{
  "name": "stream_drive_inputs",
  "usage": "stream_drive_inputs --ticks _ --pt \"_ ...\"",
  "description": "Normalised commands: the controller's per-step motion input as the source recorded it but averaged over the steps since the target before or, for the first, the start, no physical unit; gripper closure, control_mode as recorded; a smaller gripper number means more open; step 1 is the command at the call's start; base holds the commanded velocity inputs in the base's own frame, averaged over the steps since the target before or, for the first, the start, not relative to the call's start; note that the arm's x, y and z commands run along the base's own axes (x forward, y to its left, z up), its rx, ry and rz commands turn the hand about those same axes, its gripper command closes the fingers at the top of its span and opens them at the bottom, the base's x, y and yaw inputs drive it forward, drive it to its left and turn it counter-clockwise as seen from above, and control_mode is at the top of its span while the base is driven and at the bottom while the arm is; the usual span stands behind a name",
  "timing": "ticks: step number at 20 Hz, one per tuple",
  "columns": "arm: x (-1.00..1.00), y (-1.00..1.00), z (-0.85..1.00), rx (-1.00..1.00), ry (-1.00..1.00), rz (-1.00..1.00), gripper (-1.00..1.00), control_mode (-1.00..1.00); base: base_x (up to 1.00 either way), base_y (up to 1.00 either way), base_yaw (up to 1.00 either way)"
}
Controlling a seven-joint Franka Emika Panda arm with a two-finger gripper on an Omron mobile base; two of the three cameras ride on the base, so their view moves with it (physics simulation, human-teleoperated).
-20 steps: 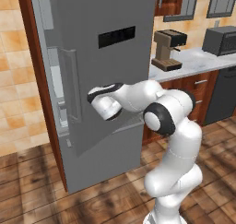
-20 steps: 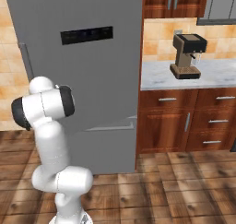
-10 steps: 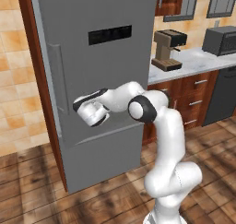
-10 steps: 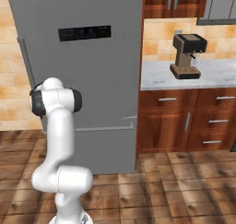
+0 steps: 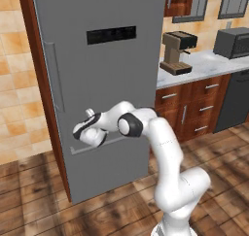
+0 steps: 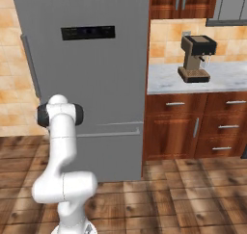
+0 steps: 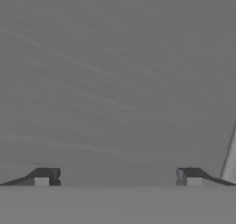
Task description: Place the pear in the correct fridge rack based on whether it is a fruit or vegetable. Finally, close the fridge door.
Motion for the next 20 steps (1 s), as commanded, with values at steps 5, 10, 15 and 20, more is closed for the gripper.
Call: stream_drive_inputs --ticks 5,10,15,20 --pt "0.74 0.34 -0.02 0.00 0.00 -0.21 -1.00 -1.00 0.00 0.00 0.00" --pt "0.83 0.40 0.00 0.00 0.00 -0.21 -1.00 -1.00 0.00 0.00 0.00" --pt "0.99 0.50 0.00 0.00 0.00 -0.19 -1.00 -1.00 0.00 0.00 0.00" --pt "1.00 0.44 0.01 0.00 0.00 -0.18 -1.00 -1.00 0.00 0.00 0.00"
